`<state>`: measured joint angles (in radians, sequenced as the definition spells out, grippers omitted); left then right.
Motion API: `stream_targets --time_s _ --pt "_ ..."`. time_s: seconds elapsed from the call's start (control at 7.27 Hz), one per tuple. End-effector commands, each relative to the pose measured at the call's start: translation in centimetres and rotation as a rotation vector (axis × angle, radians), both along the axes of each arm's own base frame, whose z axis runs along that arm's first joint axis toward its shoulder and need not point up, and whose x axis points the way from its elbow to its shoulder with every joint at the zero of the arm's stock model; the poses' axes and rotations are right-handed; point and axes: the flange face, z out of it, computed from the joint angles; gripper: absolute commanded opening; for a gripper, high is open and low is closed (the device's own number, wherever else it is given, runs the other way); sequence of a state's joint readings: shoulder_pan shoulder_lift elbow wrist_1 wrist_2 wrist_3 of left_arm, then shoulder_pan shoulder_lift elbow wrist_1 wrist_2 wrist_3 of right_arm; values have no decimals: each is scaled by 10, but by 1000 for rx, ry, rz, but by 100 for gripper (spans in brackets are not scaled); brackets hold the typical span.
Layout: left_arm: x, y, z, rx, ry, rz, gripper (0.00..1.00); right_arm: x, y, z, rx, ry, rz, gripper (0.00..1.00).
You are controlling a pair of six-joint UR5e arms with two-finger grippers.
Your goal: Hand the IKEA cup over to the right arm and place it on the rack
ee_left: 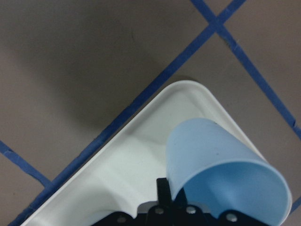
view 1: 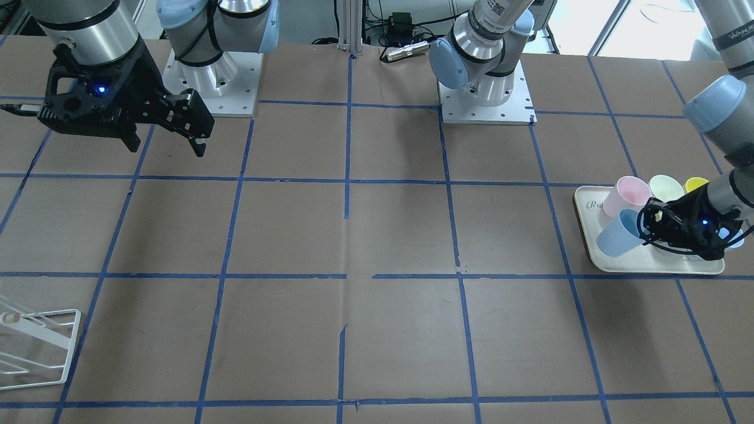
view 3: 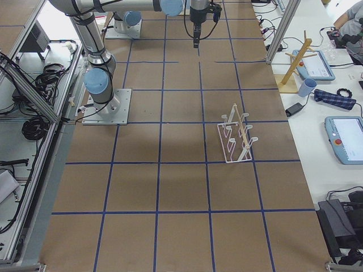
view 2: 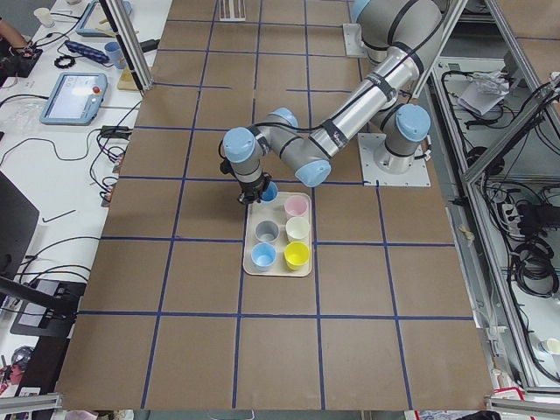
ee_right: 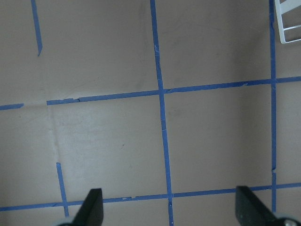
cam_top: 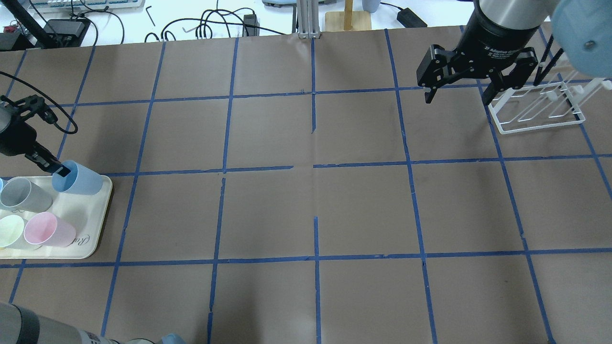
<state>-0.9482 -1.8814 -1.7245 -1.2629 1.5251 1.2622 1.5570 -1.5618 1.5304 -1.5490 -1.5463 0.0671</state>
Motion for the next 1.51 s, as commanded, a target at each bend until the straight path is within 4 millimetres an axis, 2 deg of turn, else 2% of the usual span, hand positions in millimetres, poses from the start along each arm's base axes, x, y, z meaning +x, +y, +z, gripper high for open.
stream_targets --time_s 0.0,0.14,0.41,0.55,0.83,1.1,1.38 --pt "-63 -3 24 75 181 285 0 1 -1 1 -4 -48 35 100" --pt "-99 -2 39 121 269 379 0 -2 -3 0 -10 -75 98 100" --pt "-195 -4 70 210 387 537 0 -8 -8 4 -54 -71 263 100" --pt "-233 1 82 261 459 585 0 -17 -11 5 -73 -104 337 100" --pt "-291 22 102 384 591 626 0 -39 -19 11 -156 -240 488 100" --pt "-329 34 116 530 788 706 0 -19 -21 23 -334 -445 758 100" --pt "-383 43 124 660 947 735 0 -15 -18 19 -435 -438 1099 100"
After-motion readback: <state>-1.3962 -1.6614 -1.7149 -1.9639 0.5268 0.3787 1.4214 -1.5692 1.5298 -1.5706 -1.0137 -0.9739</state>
